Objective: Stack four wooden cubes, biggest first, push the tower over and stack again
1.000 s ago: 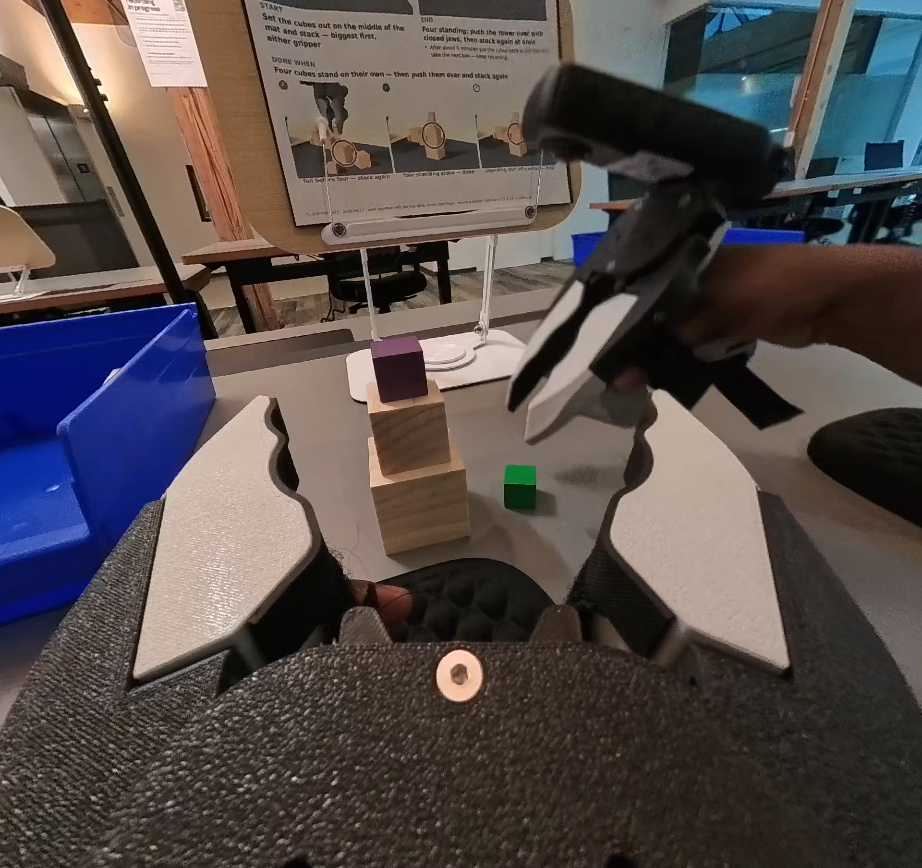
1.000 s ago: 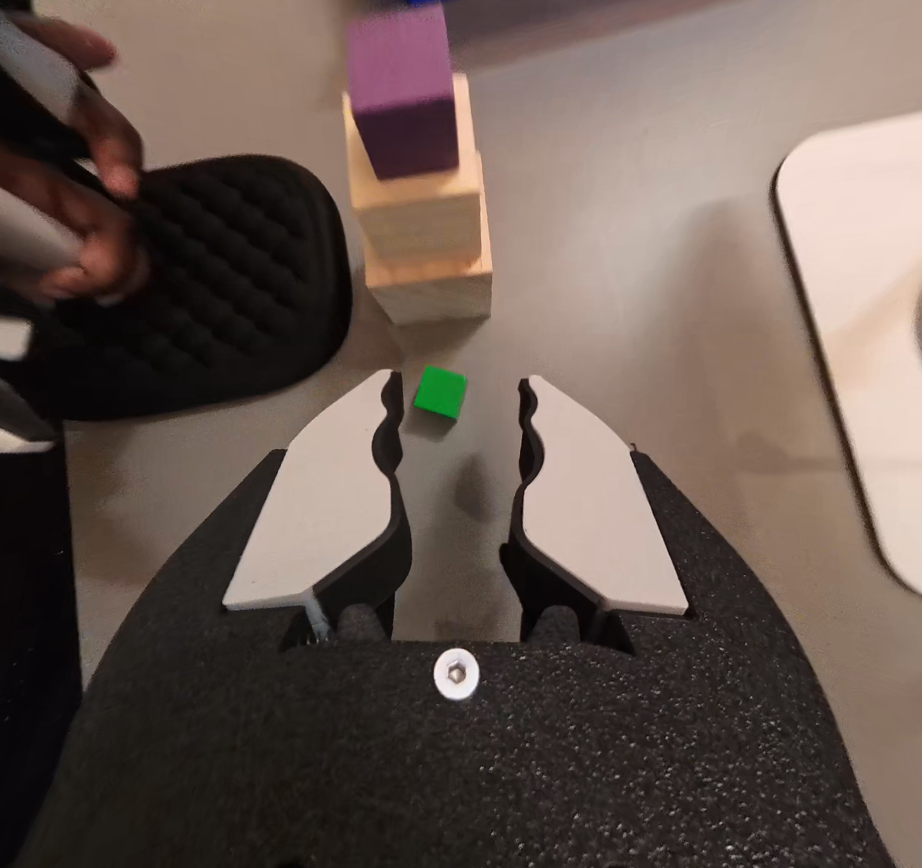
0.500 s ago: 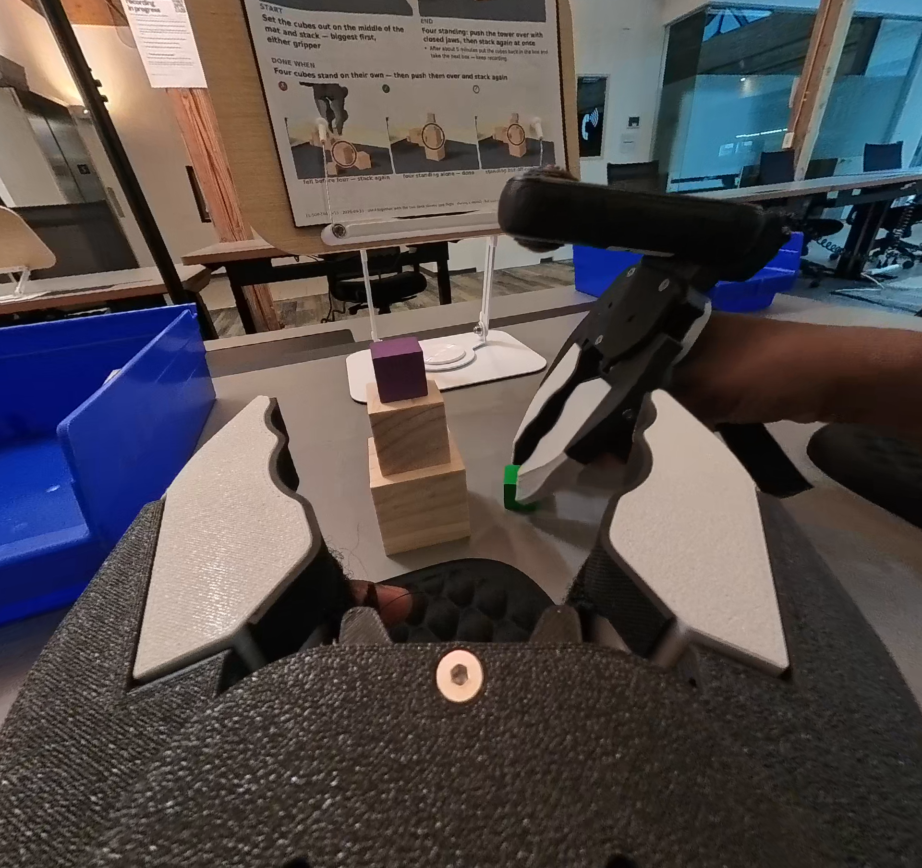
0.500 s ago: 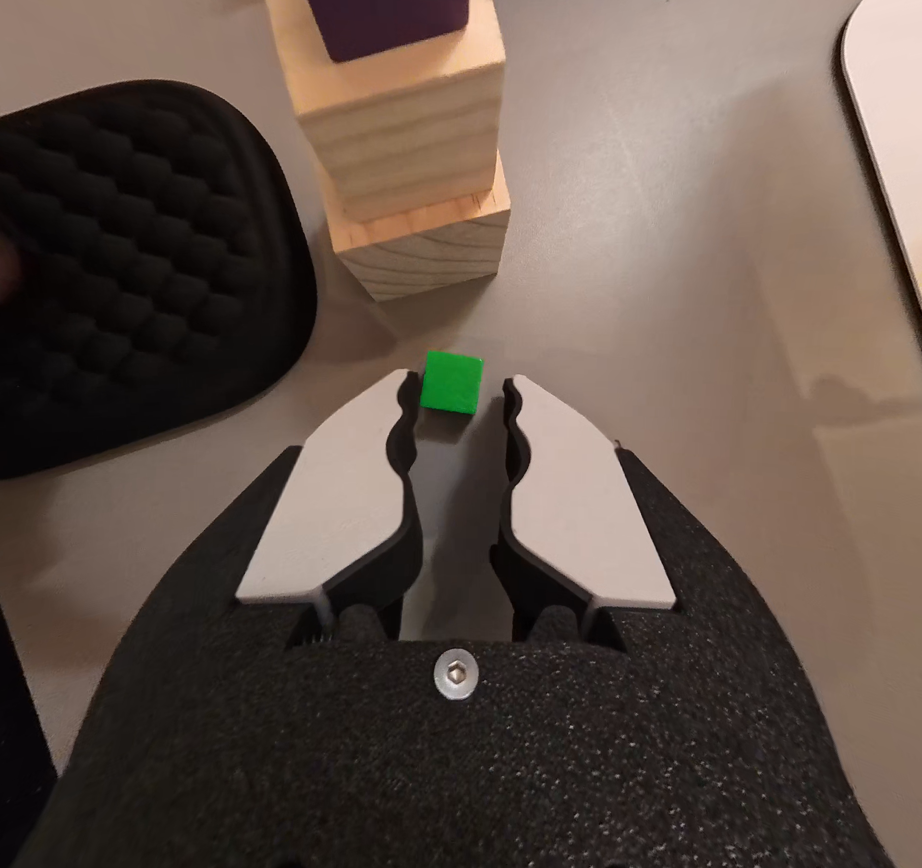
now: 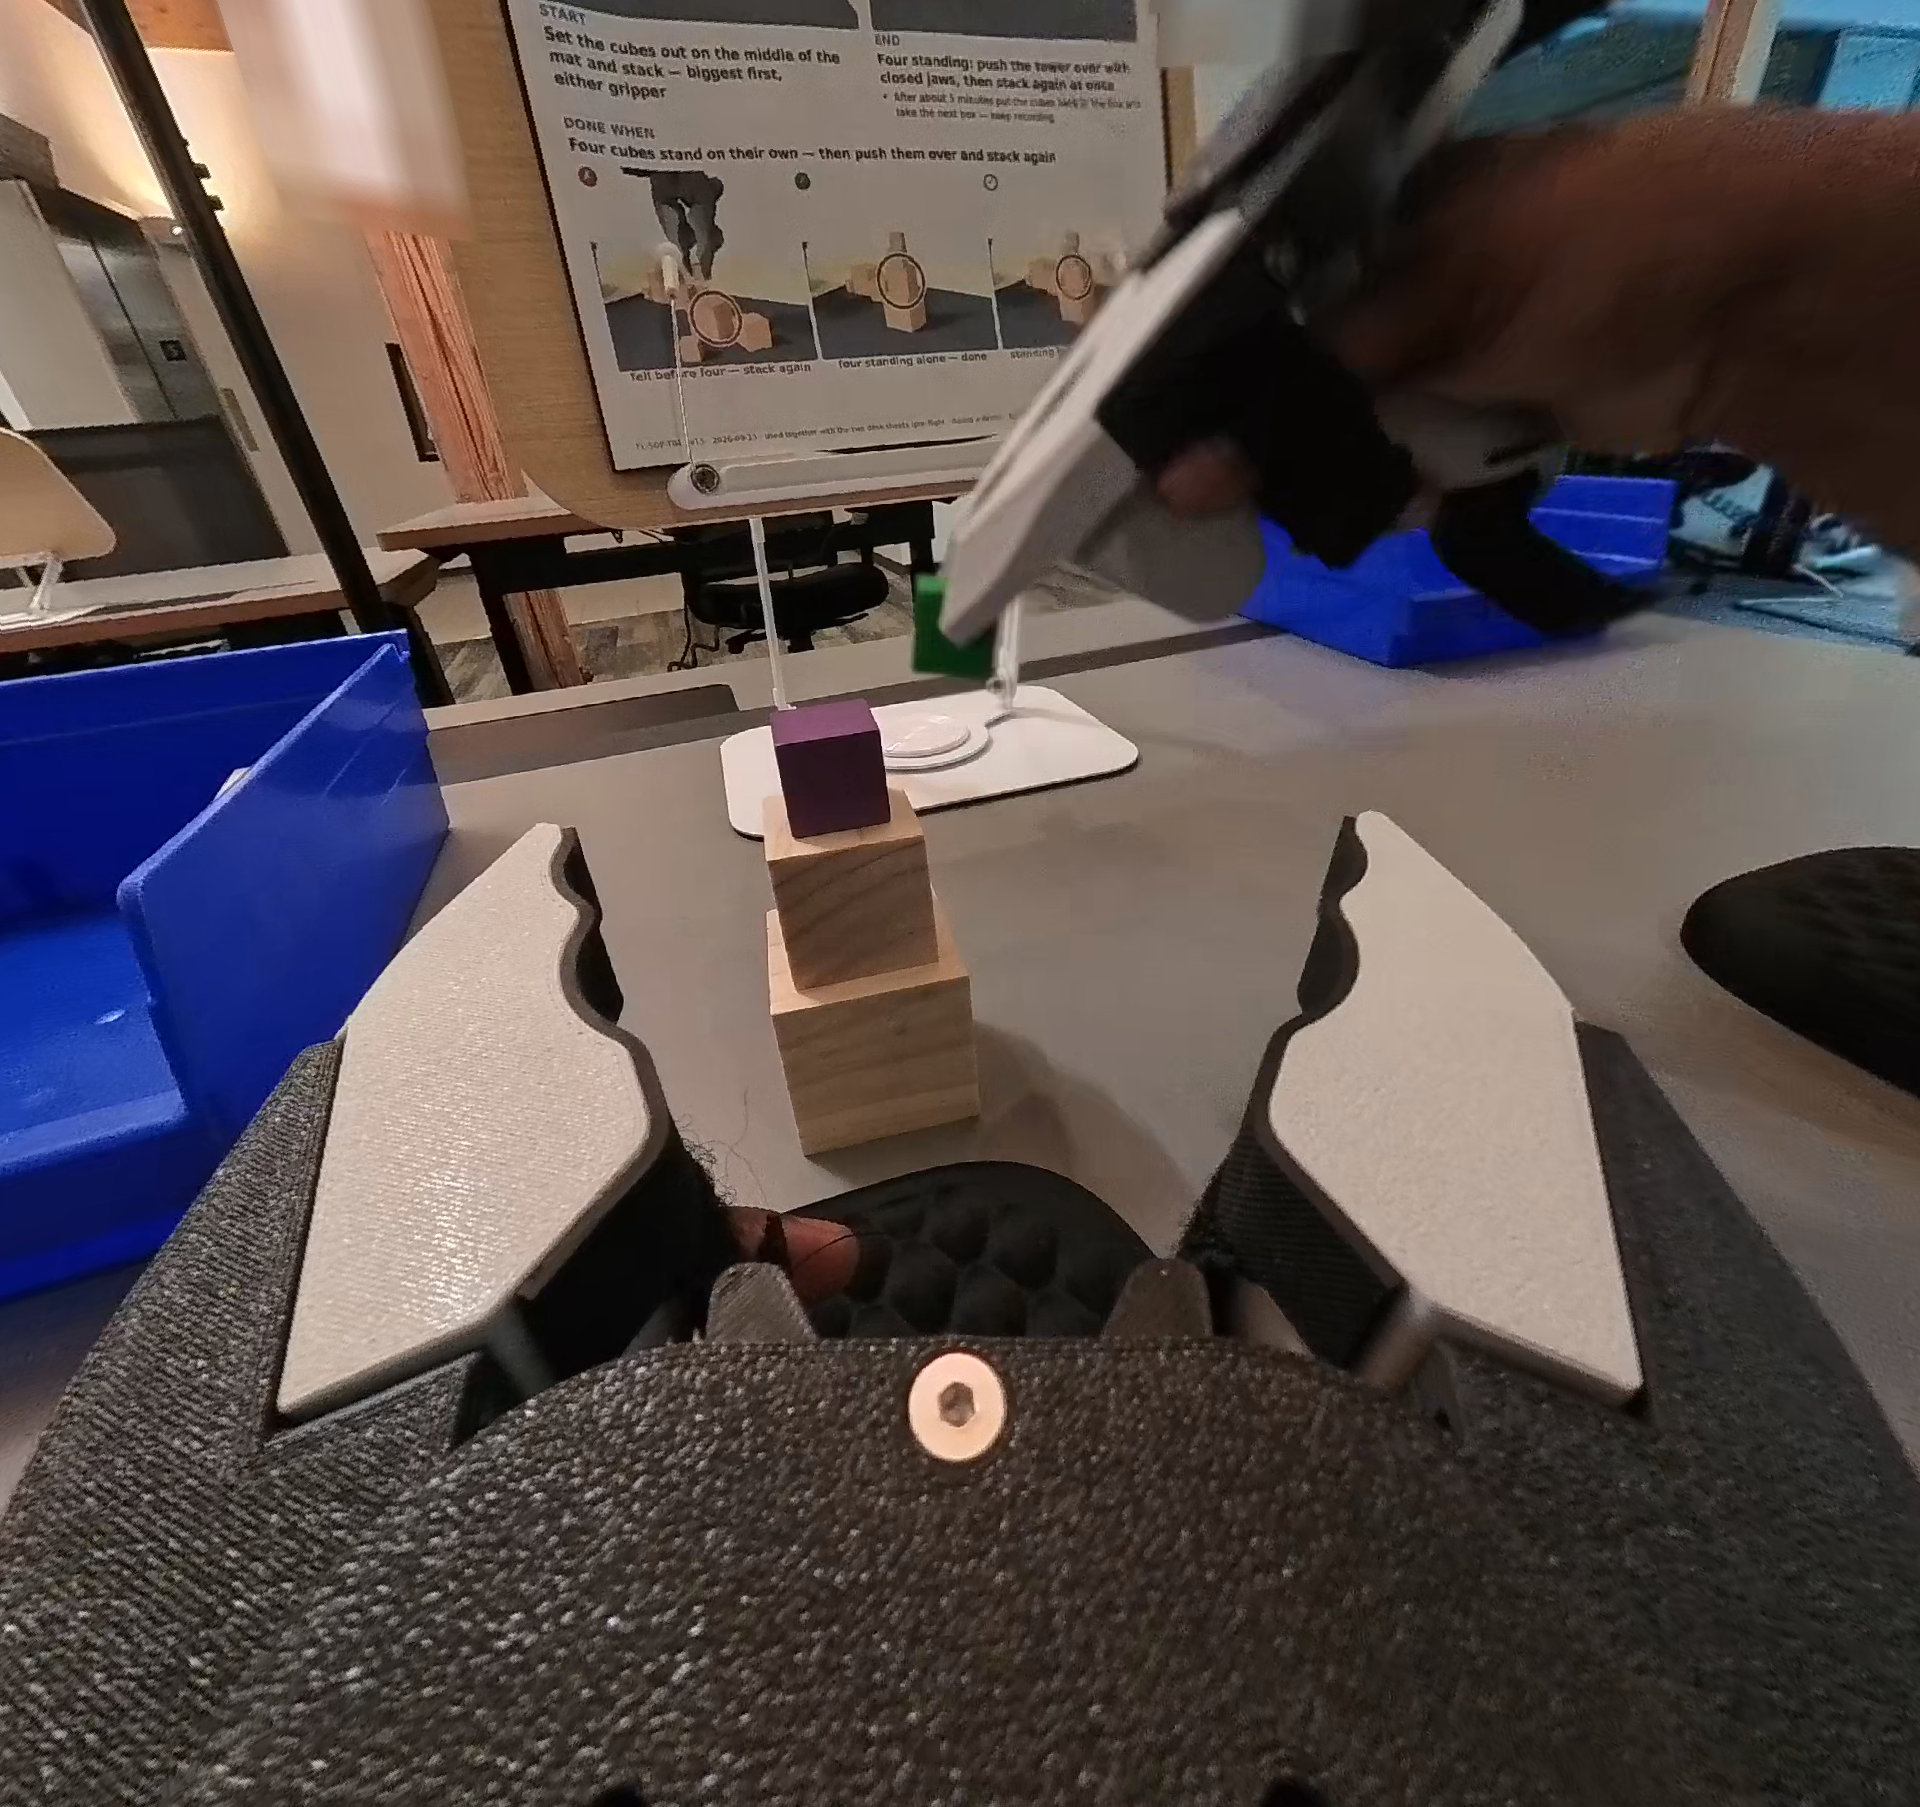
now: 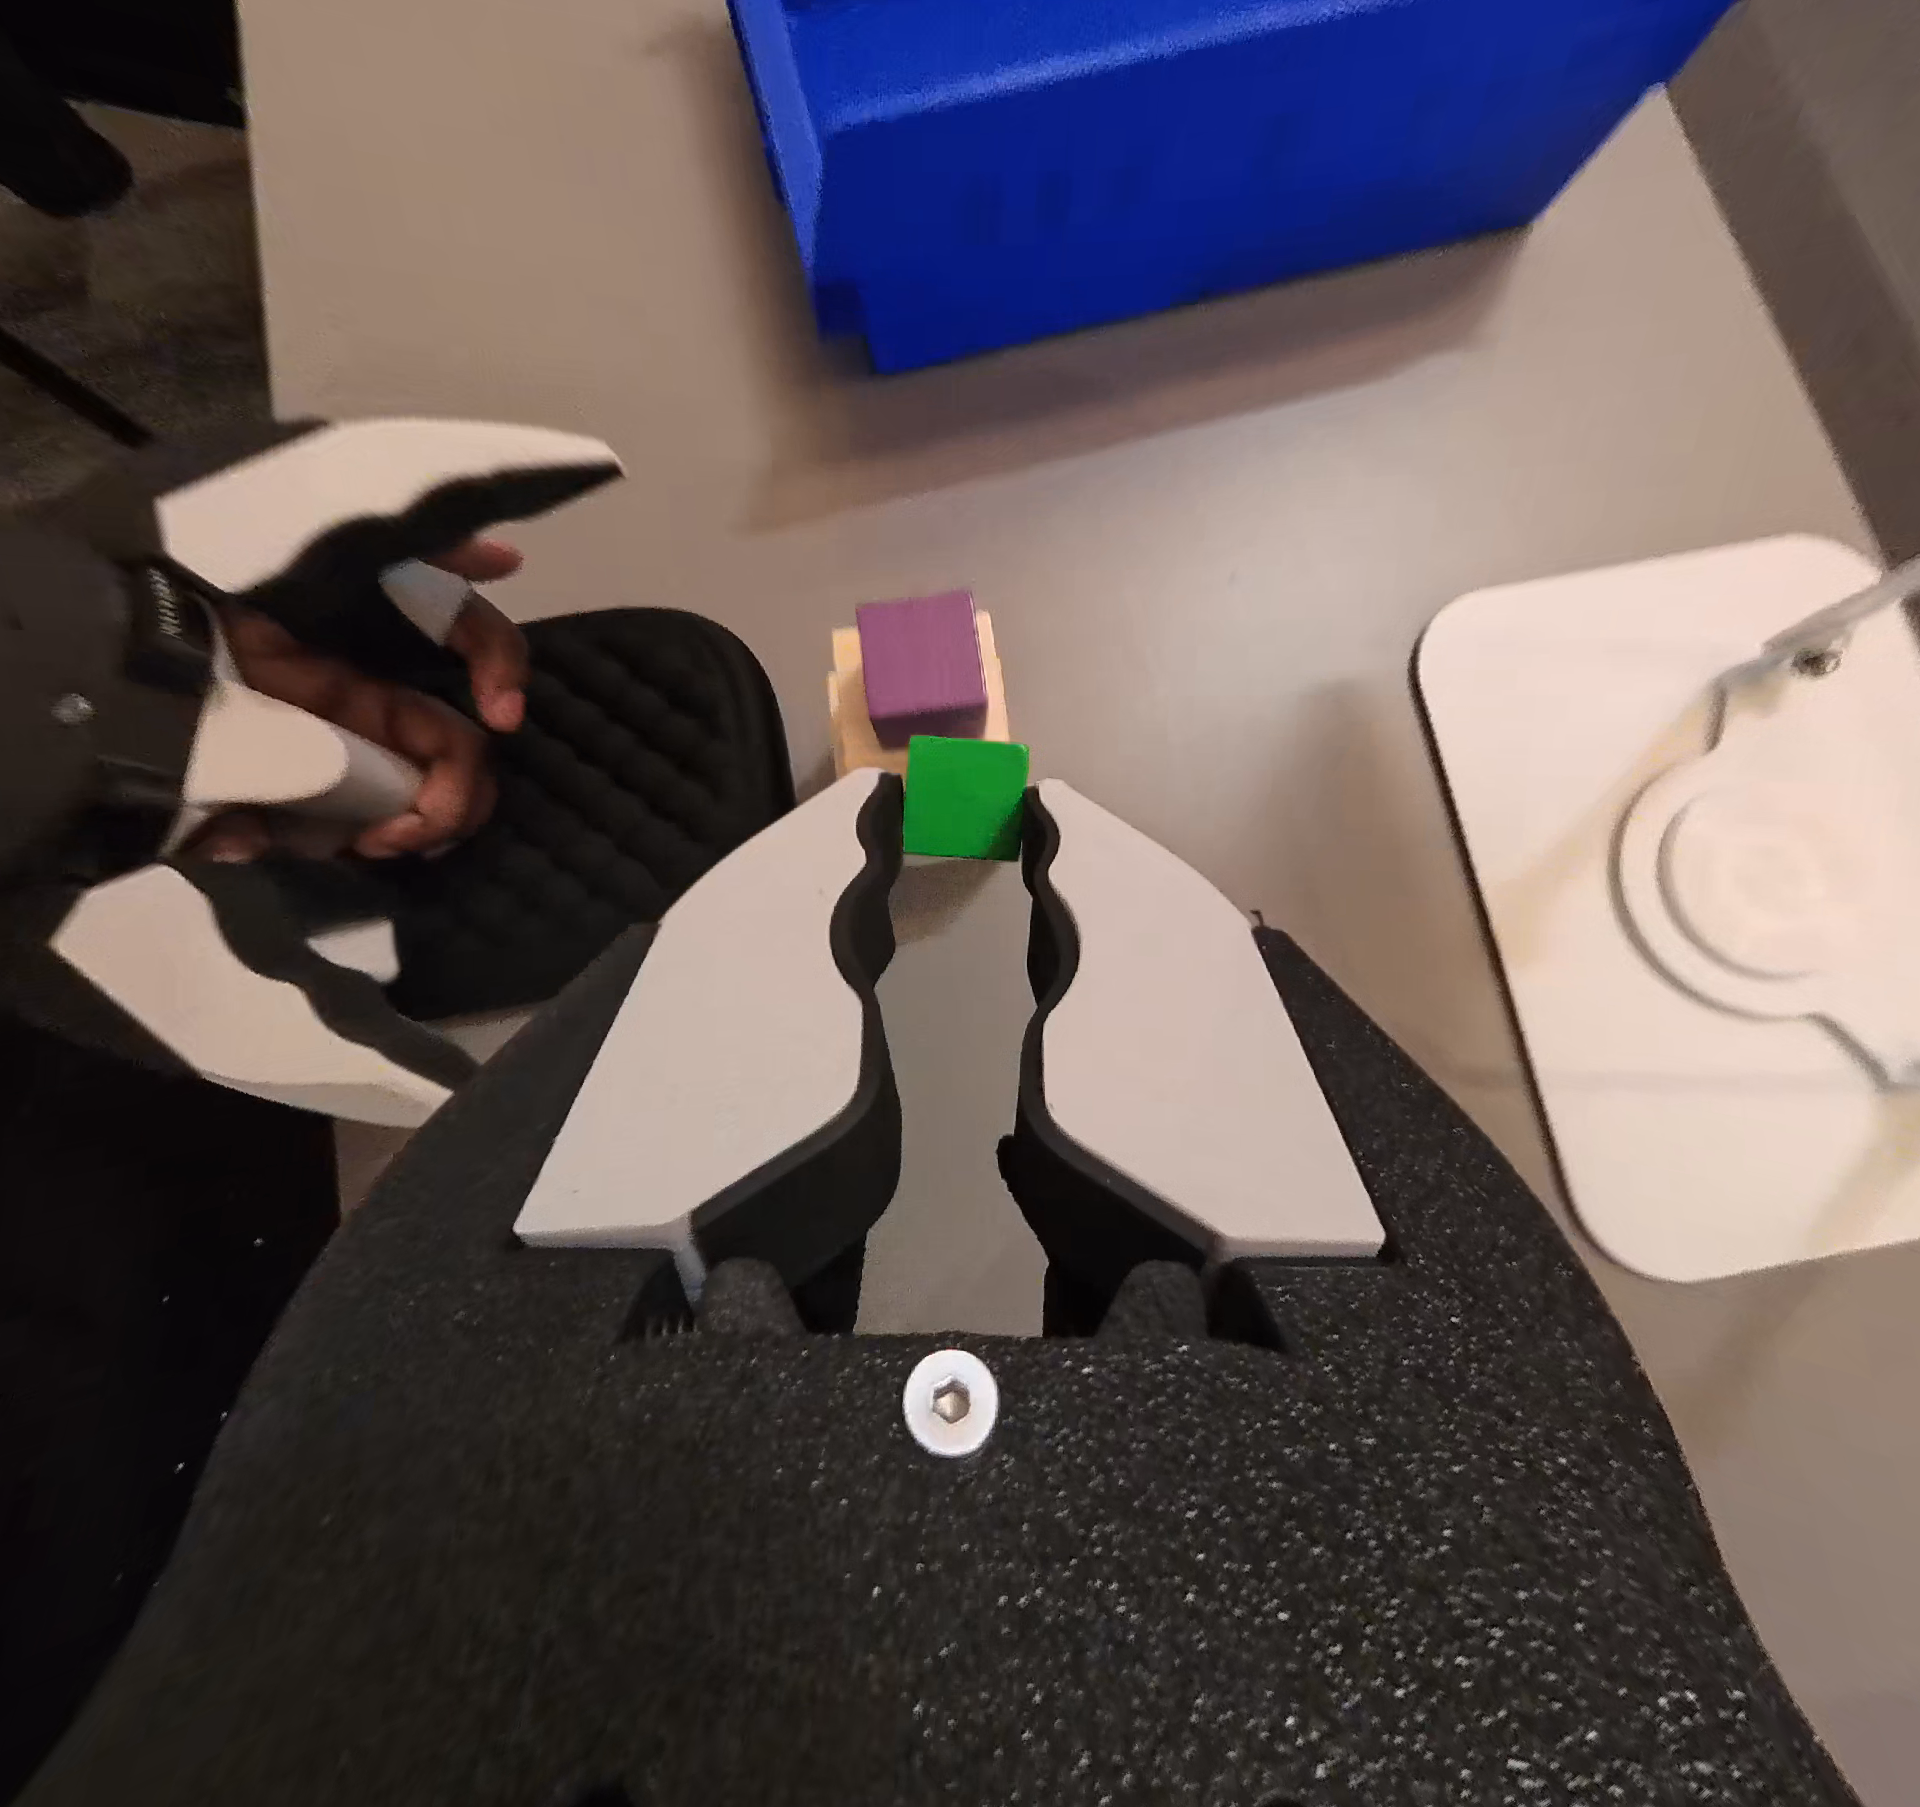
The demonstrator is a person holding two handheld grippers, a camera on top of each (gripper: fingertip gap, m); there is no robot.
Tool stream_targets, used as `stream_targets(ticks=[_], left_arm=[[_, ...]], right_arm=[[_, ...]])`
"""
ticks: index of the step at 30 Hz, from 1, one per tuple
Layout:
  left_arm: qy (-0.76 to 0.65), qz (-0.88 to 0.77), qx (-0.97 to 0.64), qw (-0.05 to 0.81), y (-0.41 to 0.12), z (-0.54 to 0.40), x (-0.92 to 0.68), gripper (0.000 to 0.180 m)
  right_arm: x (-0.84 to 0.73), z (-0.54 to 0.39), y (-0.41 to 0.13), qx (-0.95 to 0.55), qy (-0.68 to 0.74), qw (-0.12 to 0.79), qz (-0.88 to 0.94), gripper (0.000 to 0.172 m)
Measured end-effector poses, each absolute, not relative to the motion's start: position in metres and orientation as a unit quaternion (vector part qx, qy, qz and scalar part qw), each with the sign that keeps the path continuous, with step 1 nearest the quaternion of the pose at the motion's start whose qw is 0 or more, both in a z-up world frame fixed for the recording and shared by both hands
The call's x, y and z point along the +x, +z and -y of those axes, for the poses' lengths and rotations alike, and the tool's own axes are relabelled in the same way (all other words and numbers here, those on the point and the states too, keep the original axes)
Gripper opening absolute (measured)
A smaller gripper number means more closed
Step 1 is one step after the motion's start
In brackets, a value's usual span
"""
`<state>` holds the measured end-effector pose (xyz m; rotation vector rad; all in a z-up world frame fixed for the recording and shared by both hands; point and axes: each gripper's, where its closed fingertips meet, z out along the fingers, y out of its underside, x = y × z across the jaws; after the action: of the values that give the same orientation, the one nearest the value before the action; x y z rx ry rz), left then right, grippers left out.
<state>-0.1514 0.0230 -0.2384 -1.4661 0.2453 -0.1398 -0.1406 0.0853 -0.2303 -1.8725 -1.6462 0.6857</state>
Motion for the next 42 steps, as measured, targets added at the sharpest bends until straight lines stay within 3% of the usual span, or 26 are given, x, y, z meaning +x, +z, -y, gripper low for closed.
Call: stream_targets(ticks=[12,30,39,42], left_arm=[[-0.066,-0.111,-0.666,0.734,-0.238,-0.023,-0.152,0.129],[-0.066,-0.111,-0.665,0.736,-0.238,-0.023,-0.152,0.128],[-0.066,-0.110,-0.665,0.736,-0.238,-0.023,-0.152,0.128],[-0.067,-0.110,-0.665,0.735,-0.238,-0.023,-0.152,0.128]], right_arm=[[-0.173,-0.078,-0.229,-0.648,0.263,0.209,0.683,0.021],[-0.175,-0.083,-0.237,-0.648,0.245,0.207,0.691,0.022],[-0.173,-0.082,-0.233,-0.646,0.262,0.224,0.681,0.046],[-0.170,-0.079,-0.218,-0.631,0.298,0.265,0.665,0.070]])
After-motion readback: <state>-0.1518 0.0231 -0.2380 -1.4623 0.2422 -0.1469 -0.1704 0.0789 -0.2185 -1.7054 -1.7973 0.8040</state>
